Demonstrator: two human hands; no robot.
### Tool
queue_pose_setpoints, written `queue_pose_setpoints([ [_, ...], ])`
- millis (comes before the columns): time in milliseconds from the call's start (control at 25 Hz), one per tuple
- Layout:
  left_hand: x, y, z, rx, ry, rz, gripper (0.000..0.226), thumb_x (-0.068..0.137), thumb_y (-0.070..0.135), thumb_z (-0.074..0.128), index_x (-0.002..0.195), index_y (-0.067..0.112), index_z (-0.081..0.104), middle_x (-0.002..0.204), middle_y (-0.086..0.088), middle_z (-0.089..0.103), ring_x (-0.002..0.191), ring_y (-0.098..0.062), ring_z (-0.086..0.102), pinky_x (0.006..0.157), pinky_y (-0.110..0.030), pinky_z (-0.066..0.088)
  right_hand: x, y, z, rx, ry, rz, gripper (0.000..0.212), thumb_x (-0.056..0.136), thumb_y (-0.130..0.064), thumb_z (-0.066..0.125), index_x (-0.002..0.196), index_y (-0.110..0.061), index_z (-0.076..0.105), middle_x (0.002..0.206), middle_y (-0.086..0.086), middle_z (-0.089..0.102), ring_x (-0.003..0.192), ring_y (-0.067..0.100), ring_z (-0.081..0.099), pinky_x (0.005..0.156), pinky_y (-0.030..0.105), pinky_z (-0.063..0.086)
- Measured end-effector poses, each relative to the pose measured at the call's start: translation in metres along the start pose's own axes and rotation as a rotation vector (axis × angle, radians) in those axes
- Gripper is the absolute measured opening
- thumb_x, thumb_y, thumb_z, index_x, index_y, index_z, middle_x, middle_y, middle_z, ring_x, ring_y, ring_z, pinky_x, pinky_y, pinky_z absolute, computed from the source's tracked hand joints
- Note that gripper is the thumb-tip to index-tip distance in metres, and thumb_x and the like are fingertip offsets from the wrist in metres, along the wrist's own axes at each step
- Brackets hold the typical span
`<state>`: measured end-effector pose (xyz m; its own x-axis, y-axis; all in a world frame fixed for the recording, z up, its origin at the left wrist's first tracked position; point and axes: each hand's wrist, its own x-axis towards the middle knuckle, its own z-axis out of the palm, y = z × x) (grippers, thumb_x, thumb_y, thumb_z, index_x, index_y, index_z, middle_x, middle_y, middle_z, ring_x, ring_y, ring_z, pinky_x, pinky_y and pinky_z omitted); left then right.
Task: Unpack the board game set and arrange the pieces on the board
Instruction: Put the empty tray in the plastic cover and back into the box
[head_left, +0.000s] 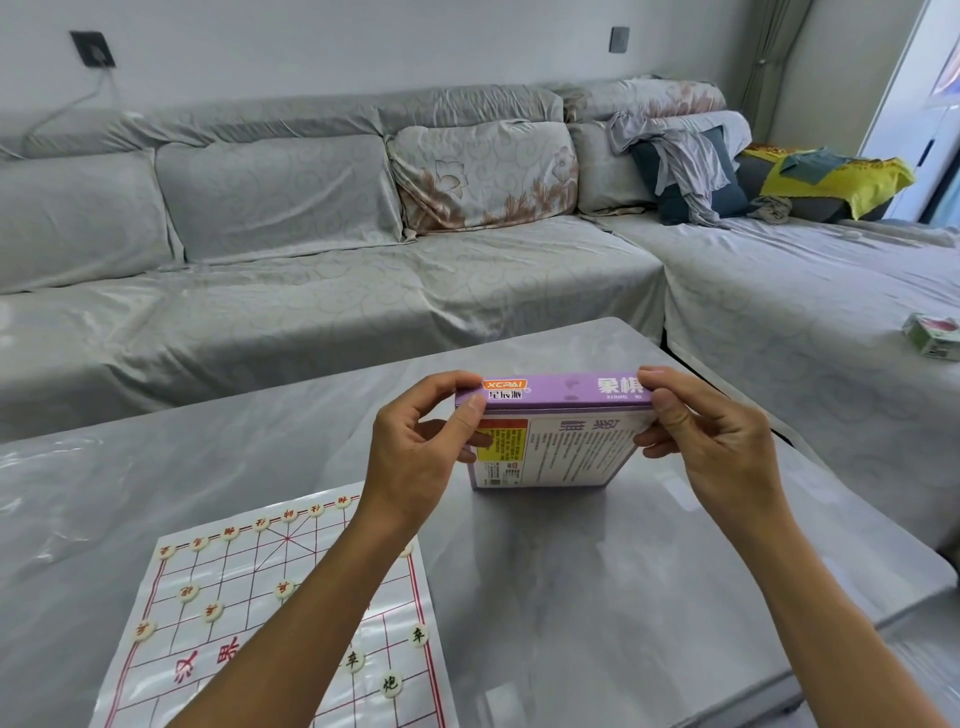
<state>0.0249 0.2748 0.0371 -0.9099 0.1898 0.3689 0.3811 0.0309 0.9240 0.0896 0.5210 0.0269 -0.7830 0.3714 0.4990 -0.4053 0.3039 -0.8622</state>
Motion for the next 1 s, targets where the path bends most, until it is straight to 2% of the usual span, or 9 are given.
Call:
queue_pose_setpoints([
  [200, 0.003, -0.003, 0.0, -0.004, -0.027, -0.006, 0.016, 0.09, 0.019, 0.063, 0.105, 0.02, 0.069, 0.108, 0.0, 0.07, 0.089, -0.023, 0.071, 0.064, -0.027, 0.059, 0.0, -0.003, 0.005, -0.002, 0.044, 0.056, 0.02, 0.095, -0.01, 0.058, 0.105, -0.02, 0.071, 0.098, -0.001, 0.073, 0.064, 0.024, 0.068, 0.058, 0.03, 0.058],
  [320, -0.009, -0.001, 0.006, 0.021, -0.097, 0.117, 0.013, 0.087, 0.016, 0.068, 0.098, 0.022, 0.07, 0.109, 0.002, 0.066, 0.084, -0.021, 0.07, 0.064, -0.024, 0.057, 0.005, 0.004, 0.008, 0.025, 0.125, 0.146, 0.019, 0.097, -0.005, 0.053, 0.1, -0.015, 0.069, 0.095, -0.002, 0.072, 0.066, 0.024, 0.068, 0.06, 0.03, 0.058],
  [440, -0.045, -0.022, 0.041, 0.388, -0.198, 0.405, 0.015, 0.084, 0.018, 0.073, 0.098, 0.024, 0.069, 0.11, 0.007, 0.058, 0.082, -0.011, 0.064, 0.064, -0.023, 0.055, 0.006, 0.026, 0.001, 0.123, 0.287, 0.35, 0.016, 0.093, -0.004, 0.054, 0.094, -0.015, 0.066, 0.093, 0.003, 0.067, 0.067, 0.024, 0.064, 0.057, 0.03, 0.056],
  [560, -0.077, -0.062, 0.082, 0.776, -0.426, 0.579, 0.029, 0.079, 0.012, 0.07, 0.104, 0.024, 0.059, 0.107, 0.003, 0.049, 0.07, -0.023, 0.06, 0.047, -0.031, 0.049, -0.011, 0.064, -0.001, 0.095, 0.331, 0.601, 0.024, 0.084, -0.008, 0.068, 0.105, -0.018, 0.061, 0.097, 0.003, 0.061, 0.071, 0.019, 0.06, 0.059, 0.031, 0.052],
  [680, -0.086, -0.082, 0.097, 0.774, -0.661, 0.455, 0.025, 0.087, 0.025, 0.045, 0.107, 0.023, 0.061, 0.111, 0.003, 0.05, 0.087, -0.027, 0.059, 0.06, -0.036, 0.052, -0.033, 0.106, -0.01, -0.048, 0.252, 0.7, 0.046, 0.076, 0.007, 0.067, 0.116, -0.015, 0.06, 0.099, 0.004, 0.064, 0.076, 0.02, 0.06, 0.066, 0.034, 0.051],
  [800, -0.074, -0.092, 0.085, 0.776, -0.438, 0.308, 0.024, 0.086, 0.028, 0.048, 0.105, 0.027, 0.063, 0.108, 0.007, 0.056, 0.099, -0.018, 0.056, 0.072, -0.029, 0.048, -0.026, 0.119, -0.026, -0.143, 0.09, 0.696, 0.049, 0.078, 0.005, 0.066, 0.119, -0.02, 0.06, 0.116, 0.007, 0.064, 0.086, 0.019, 0.062, 0.073, 0.035, 0.052],
  [880, -0.053, -0.102, 0.067, 0.817, -0.261, 0.138, 0.032, 0.085, 0.026, 0.058, 0.117, 0.026, 0.06, 0.123, 0.006, 0.053, 0.113, -0.017, 0.05, 0.087, -0.031, 0.048, -0.014, 0.118, -0.026, -0.434, 0.042, 0.614, 0.054, 0.08, 0.001, 0.062, 0.128, -0.02, 0.054, 0.135, 0.005, 0.054, 0.114, 0.023, 0.056, 0.096, 0.039, 0.047],
  [920, -0.043, -0.108, 0.057, 0.858, -0.256, 0.004, 0.042, 0.086, 0.027, 0.061, 0.126, 0.025, 0.054, 0.133, 0.005, 0.046, 0.121, -0.019, 0.044, 0.096, -0.033, 0.045, -0.015, 0.116, -0.022, -0.597, 0.019, 0.556, 0.054, 0.08, -0.002, 0.058, 0.131, -0.02, 0.051, 0.14, 0.004, 0.047, 0.122, 0.025, 0.05, 0.101, 0.039, 0.042],
  [1000, -0.028, -0.117, 0.039, 0.895, -0.306, -0.218, 0.057, 0.085, 0.029, 0.063, 0.138, 0.024, 0.042, 0.146, 0.002, 0.034, 0.13, -0.022, 0.035, 0.105, -0.038, 0.039, -0.03, 0.106, -0.002, -0.854, -0.023, 0.413, 0.049, 0.081, -0.011, 0.056, 0.128, -0.022, 0.049, 0.141, 0.001, 0.039, 0.116, 0.029, 0.049, 0.097, 0.039, 0.04],
])
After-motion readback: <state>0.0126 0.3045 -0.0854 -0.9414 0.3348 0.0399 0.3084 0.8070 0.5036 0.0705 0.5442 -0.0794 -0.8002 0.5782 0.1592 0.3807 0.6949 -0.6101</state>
